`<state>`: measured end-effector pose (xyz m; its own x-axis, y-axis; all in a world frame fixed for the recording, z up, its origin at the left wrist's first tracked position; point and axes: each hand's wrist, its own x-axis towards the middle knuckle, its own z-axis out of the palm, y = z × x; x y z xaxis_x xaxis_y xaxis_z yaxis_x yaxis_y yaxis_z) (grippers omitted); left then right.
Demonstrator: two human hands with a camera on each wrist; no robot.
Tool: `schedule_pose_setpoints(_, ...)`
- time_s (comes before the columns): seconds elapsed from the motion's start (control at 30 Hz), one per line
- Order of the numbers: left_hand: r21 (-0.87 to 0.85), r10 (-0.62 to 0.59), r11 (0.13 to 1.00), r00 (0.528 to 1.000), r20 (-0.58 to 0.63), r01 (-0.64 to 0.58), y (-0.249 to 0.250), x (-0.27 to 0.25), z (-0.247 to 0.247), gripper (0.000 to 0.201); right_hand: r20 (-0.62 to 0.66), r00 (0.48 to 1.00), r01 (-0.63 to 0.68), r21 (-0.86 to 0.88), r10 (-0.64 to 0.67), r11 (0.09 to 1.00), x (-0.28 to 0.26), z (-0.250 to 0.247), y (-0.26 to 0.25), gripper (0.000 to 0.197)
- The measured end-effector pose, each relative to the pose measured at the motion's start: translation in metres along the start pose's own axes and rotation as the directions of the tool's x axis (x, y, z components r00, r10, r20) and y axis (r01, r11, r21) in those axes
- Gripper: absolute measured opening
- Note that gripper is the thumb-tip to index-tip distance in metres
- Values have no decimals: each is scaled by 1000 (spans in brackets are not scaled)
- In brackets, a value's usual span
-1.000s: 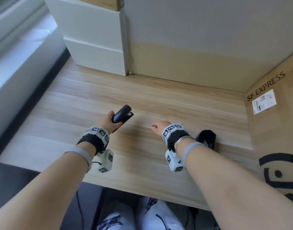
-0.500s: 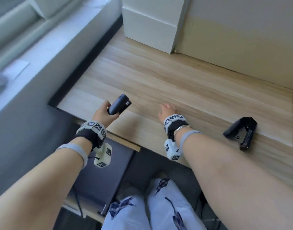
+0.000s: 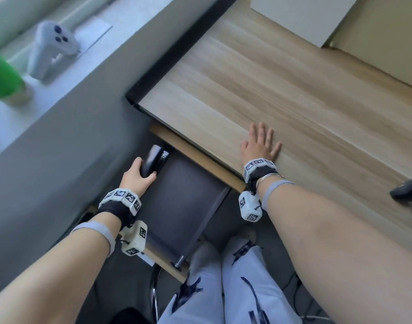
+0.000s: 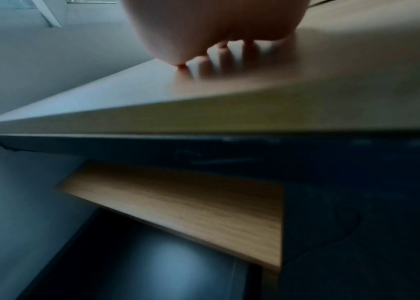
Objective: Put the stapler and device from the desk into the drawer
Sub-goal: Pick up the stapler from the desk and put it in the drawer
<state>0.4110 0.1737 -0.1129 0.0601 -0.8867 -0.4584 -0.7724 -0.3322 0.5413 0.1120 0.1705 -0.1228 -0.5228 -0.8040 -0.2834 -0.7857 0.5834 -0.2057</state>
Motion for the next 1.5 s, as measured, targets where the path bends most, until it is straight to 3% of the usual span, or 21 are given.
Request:
schedule_pose_setpoints(0.17, 46, -91, 995, 996, 25, 89, -39, 26, 28, 26, -131, 991, -4, -38, -1, 999, 0, 15, 1, 61)
schedule_pose_setpoints(0.33, 214, -78, 974, 997, 13, 74, -63, 56, 57, 35, -207, 978, -4, -39, -5, 999, -1, 21, 2, 61)
schedule_pose_setpoints(0.73, 296, -271, 923, 962, 43, 247, -105, 91, 101, 37, -281, 960, 7, -52, -22, 999, 2, 26, 5, 61)
schedule_pose_setpoints(0.93, 372, -304, 893, 949, 86, 253, -120, 100, 113, 51, -303, 953, 10, -67, -30, 998, 3, 29, 5, 61)
schedule_pose_setpoints(1.37, 439, -339, 863, 930, 139, 249, -126, 112, 119, 53, -290, 957, 13, -44, -26, 999, 2, 28, 6, 62)
schedule_pose_setpoints(1.5, 405, -295, 887, 946, 132, 220, -115, 106, 105, 55, -308, 951, 13, -19, -18, 1000, 2, 27, 5, 62)
